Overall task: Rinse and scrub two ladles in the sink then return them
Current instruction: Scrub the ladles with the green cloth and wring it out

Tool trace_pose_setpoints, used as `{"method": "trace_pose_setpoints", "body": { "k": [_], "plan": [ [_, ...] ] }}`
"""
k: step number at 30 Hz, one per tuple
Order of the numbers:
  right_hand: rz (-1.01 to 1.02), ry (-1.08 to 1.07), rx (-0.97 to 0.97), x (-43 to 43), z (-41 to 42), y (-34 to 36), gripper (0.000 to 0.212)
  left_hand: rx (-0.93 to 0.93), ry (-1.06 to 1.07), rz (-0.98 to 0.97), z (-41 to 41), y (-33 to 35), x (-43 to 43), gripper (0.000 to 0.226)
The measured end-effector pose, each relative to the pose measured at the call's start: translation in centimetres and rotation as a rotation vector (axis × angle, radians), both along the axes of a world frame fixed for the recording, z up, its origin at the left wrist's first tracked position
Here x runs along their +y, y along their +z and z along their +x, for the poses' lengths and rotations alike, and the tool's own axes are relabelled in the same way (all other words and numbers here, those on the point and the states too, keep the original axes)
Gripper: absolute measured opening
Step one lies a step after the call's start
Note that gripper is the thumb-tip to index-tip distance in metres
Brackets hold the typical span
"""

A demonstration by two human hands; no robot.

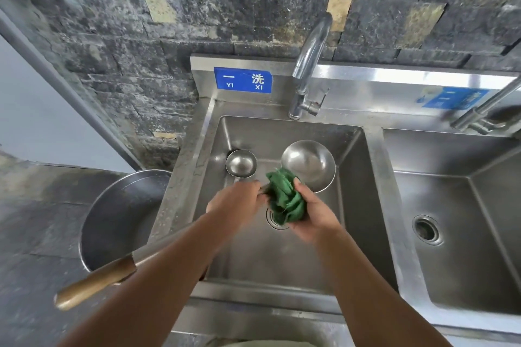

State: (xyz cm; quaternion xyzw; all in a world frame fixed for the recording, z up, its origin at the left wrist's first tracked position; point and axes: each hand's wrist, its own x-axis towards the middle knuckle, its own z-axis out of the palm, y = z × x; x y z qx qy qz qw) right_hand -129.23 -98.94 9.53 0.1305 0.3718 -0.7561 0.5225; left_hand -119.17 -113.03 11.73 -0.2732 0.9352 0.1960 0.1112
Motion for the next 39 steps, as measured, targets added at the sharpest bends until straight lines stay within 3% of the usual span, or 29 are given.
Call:
{"method": "trace_pose_setpoints", "body": {
  "k": [5, 8, 11, 15, 18, 21, 23, 25, 26, 28, 29, 32, 34, 37, 39],
  "plan": [
    [0.078, 0.128, 0.081, 3.2, -0.9, 2.1, 0.041, -0.026, -0.028, -0.079, 0.0, 0.9, -1.3, 0.026],
    [0.192, 0.148, 0.283, 3.9, -1.7, 3.8, 0.035, -0.046, -0.027, -0.081, 0.3, 0.9, -1.7, 0.025],
    [0.498, 0.078, 0.738, 3.2, -3.1, 4.8, 0.036, -0.059, -0.065, -0.039, 1.0, 0.8, -1.6, 0.028],
    [0.857, 0.290, 1.288, 2.1, -4.3, 4.6, 0.067, -0.027, -0.121, 0.023, 0.7, 1.2, -0.8, 0.031],
    [1.152, 0.298, 1.829, 2.1, -3.3, 3.2, 0.073, -0.011, -0.121, 0.022, 0.4, 1.6, -0.9, 0.033],
    [1.107, 0.072, 2.089, 2.9, -3.8, 2.2, 0.056, -0.029, -0.135, 0.018, 0.6, 2.0, -1.6, 0.035],
    [0.945, 0.108, 2.181, 3.4, -4.4, 1.2, 0.037, -0.046, -0.144, 0.009, 0.8, 2.3, -2.0, 0.036],
    [0.866, 0.234, 2.170, 3.5, -4.6, 0.4, 0.022, -0.070, -0.151, -0.006, 0.8, 2.5, -1.9, 0.036],
    [0.864, 0.343, 2.098, 3.4, -4.4, 0.3, 0.030, -0.073, -0.150, -0.006, 0.9, 2.4, -1.9, 0.036],
    [0.936, 0.627, 1.946, 3.2, -4.0, 0.2, 0.066, -0.071, -0.133, -0.007, 1.1, 2.1, -1.8, 0.037],
    [0.990, 0.691, 1.951, 3.0, -3.7, 0.0, 0.073, -0.063, -0.122, -0.011, 1.3, 2.0, -1.7, 0.037],
    [1.086, 0.569, 1.986, 1.6, -2.8, -0.3, 0.054, -0.051, -0.095, -0.012, 1.3, 2.3, -0.9, 0.036],
    [1.160, 0.443, 1.706, 0.0, -2.6, 0.4, 0.047, -0.053, -0.105, -0.038, 1.1, 2.8, -0.1, 0.032],
    [1.044, 0.269, 1.038, -1.7, -3.0, 1.4, 0.055, -0.054, -0.172, -0.133, 1.3, 3.3, 0.8, 0.029],
    [0.967, 0.119, 0.768, -2.4, -3.2, 1.6, 0.062, -0.074, -0.218, -0.196, 1.6, 3.5, 1.1, 0.030]
  ]
}}
